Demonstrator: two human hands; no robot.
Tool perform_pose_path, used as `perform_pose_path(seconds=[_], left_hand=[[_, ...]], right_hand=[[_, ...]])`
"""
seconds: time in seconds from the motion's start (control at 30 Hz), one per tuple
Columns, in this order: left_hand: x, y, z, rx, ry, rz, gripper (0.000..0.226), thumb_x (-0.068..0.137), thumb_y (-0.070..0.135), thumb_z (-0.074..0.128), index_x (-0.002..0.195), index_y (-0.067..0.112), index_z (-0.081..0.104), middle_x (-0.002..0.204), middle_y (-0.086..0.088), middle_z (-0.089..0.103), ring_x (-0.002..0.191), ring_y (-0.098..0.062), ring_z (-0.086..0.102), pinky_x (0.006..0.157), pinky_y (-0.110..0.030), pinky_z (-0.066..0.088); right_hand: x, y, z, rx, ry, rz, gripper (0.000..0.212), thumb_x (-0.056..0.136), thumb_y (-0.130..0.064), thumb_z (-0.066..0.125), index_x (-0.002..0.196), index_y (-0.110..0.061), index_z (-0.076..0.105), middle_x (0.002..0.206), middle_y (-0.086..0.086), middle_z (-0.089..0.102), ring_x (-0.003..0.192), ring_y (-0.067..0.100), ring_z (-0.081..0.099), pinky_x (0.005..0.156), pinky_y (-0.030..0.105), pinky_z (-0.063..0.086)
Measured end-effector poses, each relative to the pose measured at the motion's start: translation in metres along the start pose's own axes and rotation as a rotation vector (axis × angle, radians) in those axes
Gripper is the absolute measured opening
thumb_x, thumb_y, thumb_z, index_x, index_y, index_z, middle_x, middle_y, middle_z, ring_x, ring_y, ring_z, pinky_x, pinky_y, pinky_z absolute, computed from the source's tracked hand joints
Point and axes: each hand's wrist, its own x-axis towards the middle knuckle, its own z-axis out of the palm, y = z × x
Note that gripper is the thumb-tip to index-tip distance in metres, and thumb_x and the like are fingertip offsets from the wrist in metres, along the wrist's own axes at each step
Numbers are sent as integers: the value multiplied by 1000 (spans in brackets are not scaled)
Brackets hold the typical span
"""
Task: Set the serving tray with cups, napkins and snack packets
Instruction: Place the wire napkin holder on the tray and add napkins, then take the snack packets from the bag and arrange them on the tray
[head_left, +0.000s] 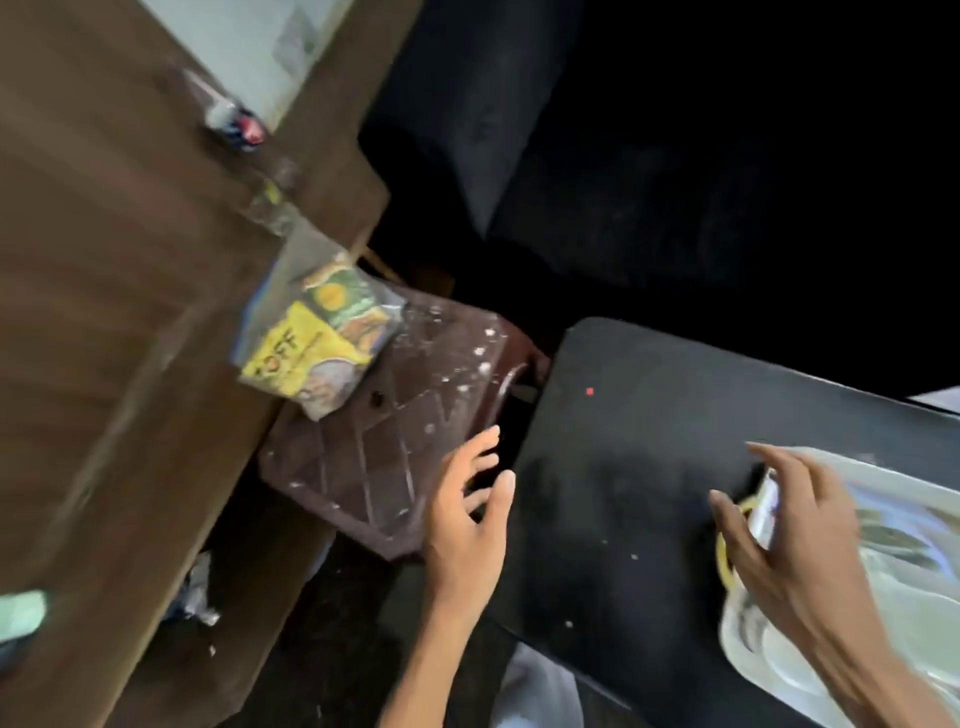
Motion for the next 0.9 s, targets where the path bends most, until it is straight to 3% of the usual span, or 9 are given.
perform_pose_path(seconds=[0.1,0.17,0.33,0.47,0.57,0.63,0.7,0.8,0.9], left_hand=[[33,-13,-59,51,135,37,38,99,6,62,121,37,63,130,5,65,114,-5,64,87,-17,54],[62,-25,-95,118,226,46,35,98,8,63,122,33,65,128,2,66,113,-9,65,90,-27,57],[161,-61,-184,331,460,71,32,93,22,64,125,15,67,125,-9,65,116,-27,63,98,-51,52],[237,-91,-237,186,668,-211,44,94,28,64,135,12,60,133,-16,61,124,-31,59,108,-42,45],[273,-112,-257,-66,634,-538,49,97,40,62,138,13,56,138,-12,62,127,-28,60,107,-41,49],[283,-121,-260,-188,561,-643,52,97,45,61,139,14,54,140,-9,62,126,-27,62,104,-42,51],[285,-125,-259,-281,499,-665,45,99,47,58,133,17,57,132,-5,66,111,-21,68,94,-38,52],[287,-128,-256,-408,421,-631,14,103,40,57,96,28,60,99,4,72,81,-11,69,90,-38,55],[286,-129,-255,-524,413,-591,14,101,30,62,90,27,55,91,6,72,79,-11,69,82,-32,57]], right_hand=[[10,-61,35,68,-81,-40,52,86,-20,75,131,-5,54,128,17,53,121,35,48,103,49,43],[16,-102,60,85,-134,-87,54,85,-19,75,133,-7,52,131,15,51,124,32,46,100,51,47],[25,-188,121,34,-254,-191,55,89,-27,70,137,-13,47,139,6,43,132,24,38,100,26,32],[34,-243,157,-2,-315,-268,57,91,-27,69,140,-10,45,143,8,42,134,27,38,105,32,39],[41,-271,180,-137,-346,-387,64,91,-29,67,145,-7,40,149,10,39,137,29,35,109,40,40],[44,-282,191,-221,-358,-440,69,92,-33,65,149,-8,36,155,10,34,143,30,30,111,44,39],[45,-290,202,-297,-385,-472,73,94,-40,60,153,-10,29,161,9,26,150,28,19,117,45,33],[47,-296,213,-386,-434,-513,79,96,-46,55,157,-13,18,165,7,14,154,25,4,122,47,23],[50,-301,218,-445,-471,-532,81,96,-48,54,158,-14,13,166,7,9,155,25,-2,122,48,20]])
